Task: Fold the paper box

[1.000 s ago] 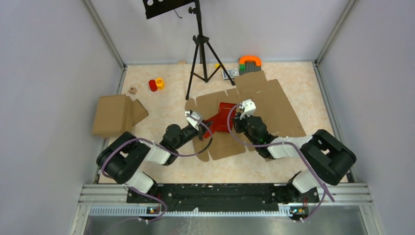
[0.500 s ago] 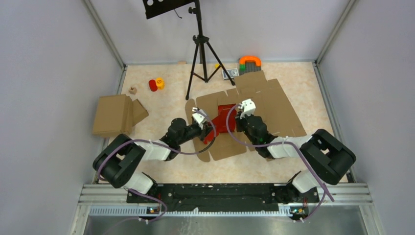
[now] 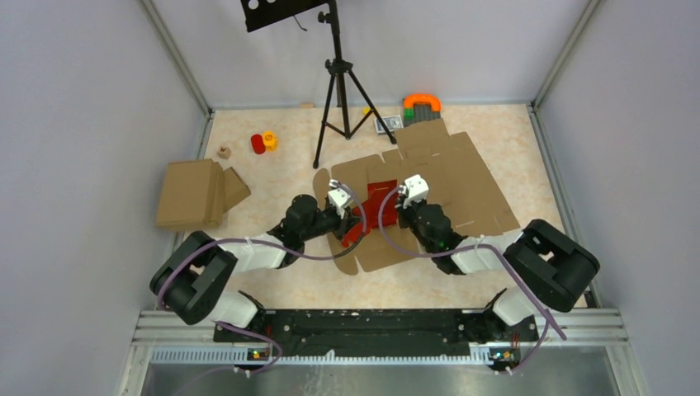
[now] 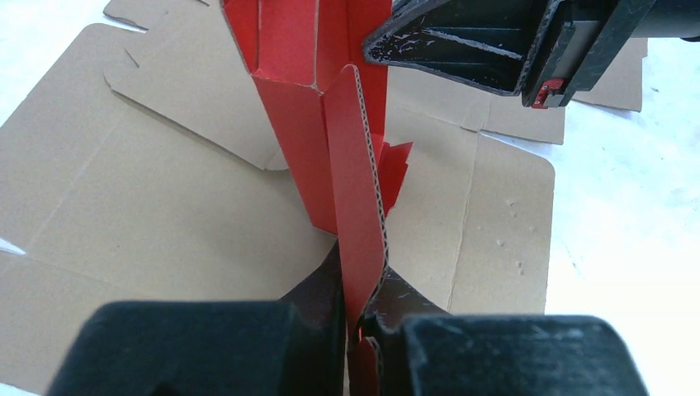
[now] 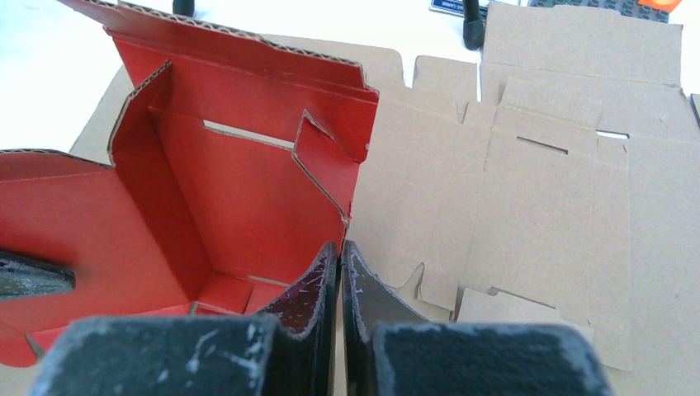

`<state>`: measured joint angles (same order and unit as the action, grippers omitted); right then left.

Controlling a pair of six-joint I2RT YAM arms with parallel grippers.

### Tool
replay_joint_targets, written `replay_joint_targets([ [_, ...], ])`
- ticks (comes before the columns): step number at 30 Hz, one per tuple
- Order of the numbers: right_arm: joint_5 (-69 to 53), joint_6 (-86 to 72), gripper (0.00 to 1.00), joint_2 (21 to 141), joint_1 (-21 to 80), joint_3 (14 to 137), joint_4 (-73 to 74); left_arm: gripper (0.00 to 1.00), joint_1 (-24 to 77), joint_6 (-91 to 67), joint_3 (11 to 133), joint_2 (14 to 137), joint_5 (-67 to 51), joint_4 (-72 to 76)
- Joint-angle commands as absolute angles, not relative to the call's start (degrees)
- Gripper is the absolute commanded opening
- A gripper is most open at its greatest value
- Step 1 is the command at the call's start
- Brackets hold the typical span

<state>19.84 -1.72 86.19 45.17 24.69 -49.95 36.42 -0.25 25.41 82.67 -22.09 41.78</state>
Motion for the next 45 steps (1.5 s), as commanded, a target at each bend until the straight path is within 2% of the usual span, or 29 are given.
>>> replay_joint_targets([
  [1, 14.1, -3.85, 0.0, 83.24, 46.59, 23.13, -52.33, 0.03, 37.05, 1.68, 28.96, 79.51, -26.96, 36.62],
  [2, 13.19, -4.41, 0.0, 83.07, 46.6, 23.12, -51.78, 0.0, 37.18, 1.75, 29.26, 79.46, -27.2, 36.03],
  [5, 10.17, -6.54, 0.01, 82.33, 46.66, 23.22, -50.08, 0.0, 37.34, 1.86, 29.4, 79.63, -26.43, 35.68],
  [12, 4.36, -5.96, 0.24, 78.15, 46.0, 22.17, -45.93, 0.0, 37.35, 5.77, 28.57, 80.01, -23.98, 36.37],
  [19, -2.36, -1.57, 0.49, 76.8, 42.59, 22.06, -40.23, 0.0, 37.36, 8.67, 30.5, 81.89, -26.93, 34.57],
  [24, -8.27, -0.35, 0.54, 80.28, 41.66, 23.7, -39.71, 0.0, 37.38, 9.37, 31.49, 83.02, -27.81, 34.1],
  [30, -8.66, 2.99, 0.65, 83.94, 41.62, 25.46, -37.99, 0.0, 37.37, 8.59, 32.3, 84.01, -28.57, 33.28],
  [40, -8.81, 4.48, 0.67, 87.97, 41.66, 27.65, -36.0, 0.0, 37.27, 7.97, 33.09, 84.5, -28.06, 31.83],
  [42, -10.1, 4.58, 0.73, 88.2, 41.66, 27.66, -36.55, 0.0, 37.27, 7.95, 33.15, 84.54, -28.02, 31.73],
  [45, -10.87, 4.61, 0.74, 88.85, 41.75, 27.89, -37.04, 0.0, 37.28, 7.82, 33.29, 84.79, -28.1, 31.55],
])
